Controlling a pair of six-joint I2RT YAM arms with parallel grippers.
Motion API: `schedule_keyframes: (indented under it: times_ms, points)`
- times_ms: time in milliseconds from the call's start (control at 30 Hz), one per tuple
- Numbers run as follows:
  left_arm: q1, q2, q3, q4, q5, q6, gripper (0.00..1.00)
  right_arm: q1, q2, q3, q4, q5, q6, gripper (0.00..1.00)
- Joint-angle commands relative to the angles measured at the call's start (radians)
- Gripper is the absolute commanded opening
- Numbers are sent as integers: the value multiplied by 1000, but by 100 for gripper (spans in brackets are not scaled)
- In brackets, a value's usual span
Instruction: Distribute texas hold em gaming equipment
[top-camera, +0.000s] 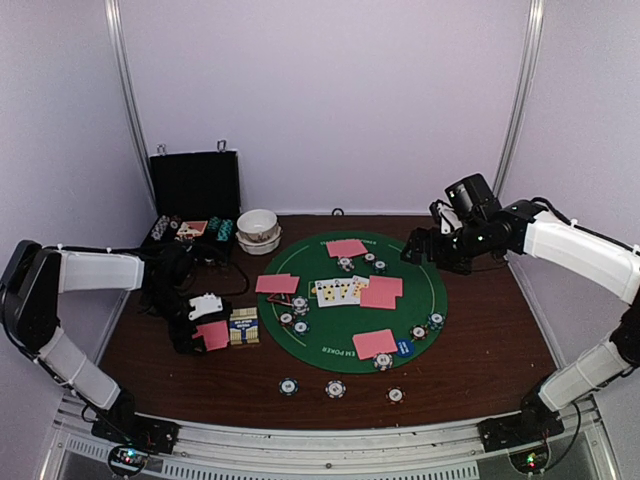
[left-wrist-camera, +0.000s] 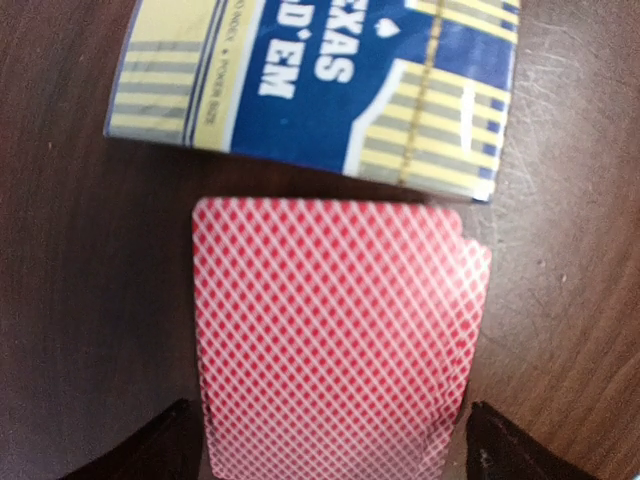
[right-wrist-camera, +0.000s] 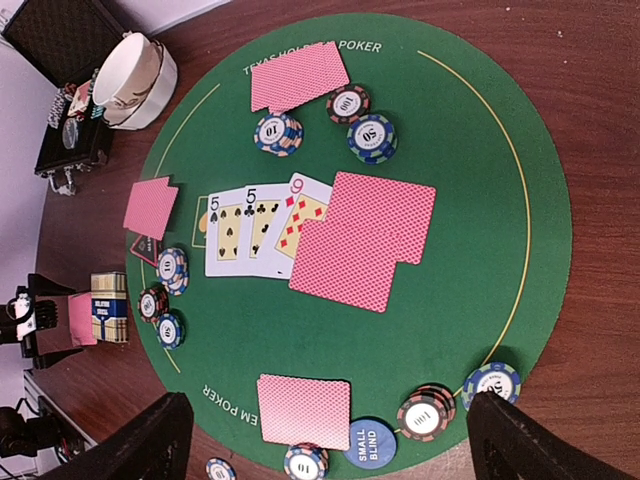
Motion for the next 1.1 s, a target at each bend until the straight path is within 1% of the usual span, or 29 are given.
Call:
schedule_keyframes:
  times_ms: [0,167,300,400,467,500,567,600,733,800,933,1067]
  points:
    - [4,-37,30,-24,80,-12,98,-1,-18,-7,0,30,17,100]
    - [4,-68,53,-81,109,-15,98,-1,-19,15,-21,46,8,100]
    - [6,-94,107,-131,116,-40,98,-5,-36,27,-32,97,-11,100]
    - [24,-115,144,-145,136,-65,98,-18,-50,24,-44,164,-21,100]
    - [52,-135,152,-118,155,-90,98,-38,-62,13,-52,229,-24,100]
    - [68,-146,148,-75,157,-107,98,-49,-68,11,-67,282,-22,100]
    - [109,-173,126,15,172,-146,98,-59,-91,-12,-82,439,-20,100]
    - [136,-186,106,76,186,-174,98,-61,-111,-40,-60,516,-38,100]
    - [264,-220,21,326,268,-340,98,-62,-238,-254,227,796,-136,100]
    - [305,-214,-14,434,327,-426,98,-64,-291,-360,417,886,-200,100]
    - [331,-171,-59,610,287,-526,98,-81,-367,-542,732,936,-337,100]
    - [330,-121,-170,864,199,-591,98,-125,-338,-608,823,969,-404,99]
